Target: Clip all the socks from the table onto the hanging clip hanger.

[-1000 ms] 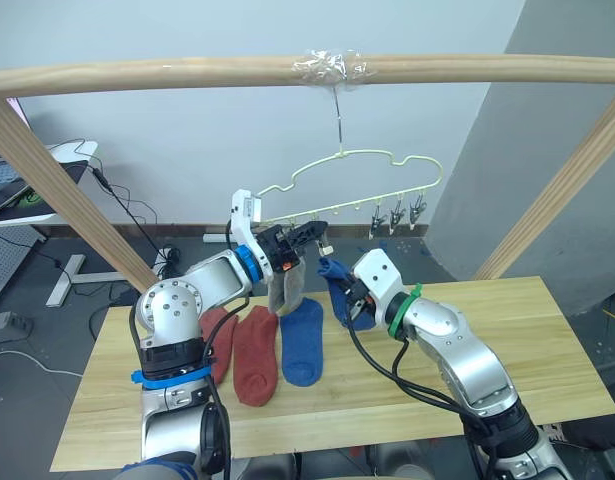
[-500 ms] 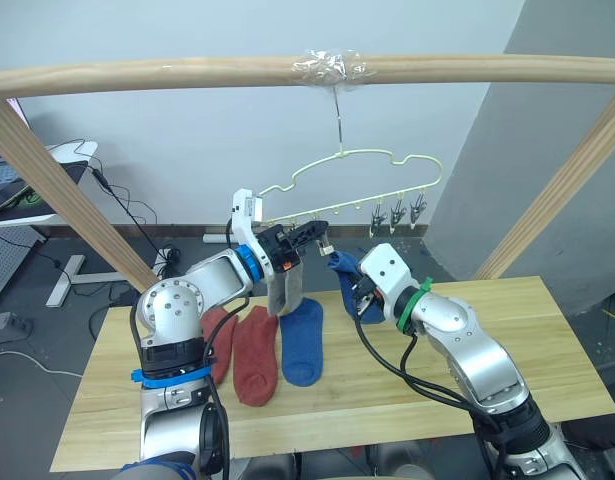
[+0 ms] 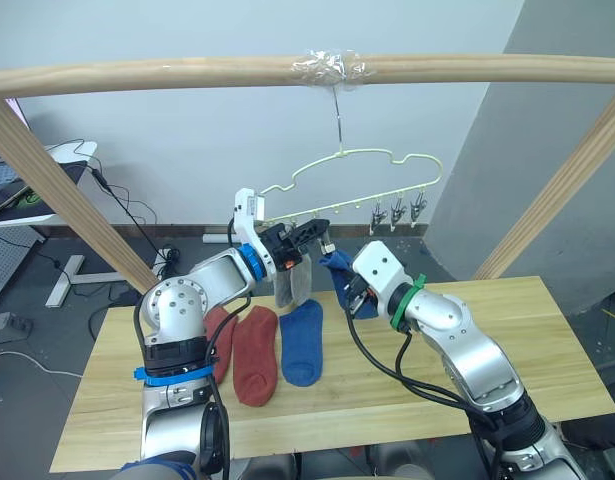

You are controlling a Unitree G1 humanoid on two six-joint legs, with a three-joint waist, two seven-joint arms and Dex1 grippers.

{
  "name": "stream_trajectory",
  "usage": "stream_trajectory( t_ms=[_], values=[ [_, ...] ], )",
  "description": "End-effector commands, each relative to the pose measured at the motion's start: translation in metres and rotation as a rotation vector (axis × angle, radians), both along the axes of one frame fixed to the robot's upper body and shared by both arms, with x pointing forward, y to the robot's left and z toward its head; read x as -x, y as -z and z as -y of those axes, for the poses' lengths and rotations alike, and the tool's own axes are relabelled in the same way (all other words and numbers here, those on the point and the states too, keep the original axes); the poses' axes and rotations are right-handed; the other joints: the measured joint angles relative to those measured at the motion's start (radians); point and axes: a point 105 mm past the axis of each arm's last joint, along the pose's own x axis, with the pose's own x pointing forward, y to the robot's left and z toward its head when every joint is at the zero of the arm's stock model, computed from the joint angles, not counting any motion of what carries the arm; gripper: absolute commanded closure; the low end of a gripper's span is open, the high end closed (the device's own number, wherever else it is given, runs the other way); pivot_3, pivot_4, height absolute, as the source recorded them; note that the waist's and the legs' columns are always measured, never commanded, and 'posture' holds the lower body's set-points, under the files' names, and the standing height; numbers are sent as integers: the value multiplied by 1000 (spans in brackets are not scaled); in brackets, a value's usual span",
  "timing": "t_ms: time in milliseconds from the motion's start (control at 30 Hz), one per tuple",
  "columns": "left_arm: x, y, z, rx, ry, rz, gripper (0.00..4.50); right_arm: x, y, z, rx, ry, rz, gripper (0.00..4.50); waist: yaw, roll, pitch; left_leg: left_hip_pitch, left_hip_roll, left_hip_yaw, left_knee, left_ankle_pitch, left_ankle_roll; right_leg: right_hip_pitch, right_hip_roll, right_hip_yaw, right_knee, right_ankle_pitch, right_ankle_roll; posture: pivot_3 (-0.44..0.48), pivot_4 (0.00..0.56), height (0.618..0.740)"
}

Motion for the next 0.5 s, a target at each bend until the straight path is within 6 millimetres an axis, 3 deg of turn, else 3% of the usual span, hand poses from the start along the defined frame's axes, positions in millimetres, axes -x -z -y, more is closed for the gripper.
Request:
stream_trajectory(
  t_ms=[33, 500],
  values=[
    [-1, -11, -1, 4, -5, 47, 4328, 1, -15, -4, -12, -14, 61, 4475, 0, 0, 0, 0, 0, 0, 0, 0, 0, 0, 0, 0, 0, 0, 0, -86, 113, 740],
    [-3, -12, 2, 2, -6, 51, 4328, -2, -14, -16, 81, -58, 122, 4475, 0, 0, 0, 0, 0, 0, 0, 0, 0, 0, 0, 0, 0, 0, 0, -87, 120, 740]
  ],
)
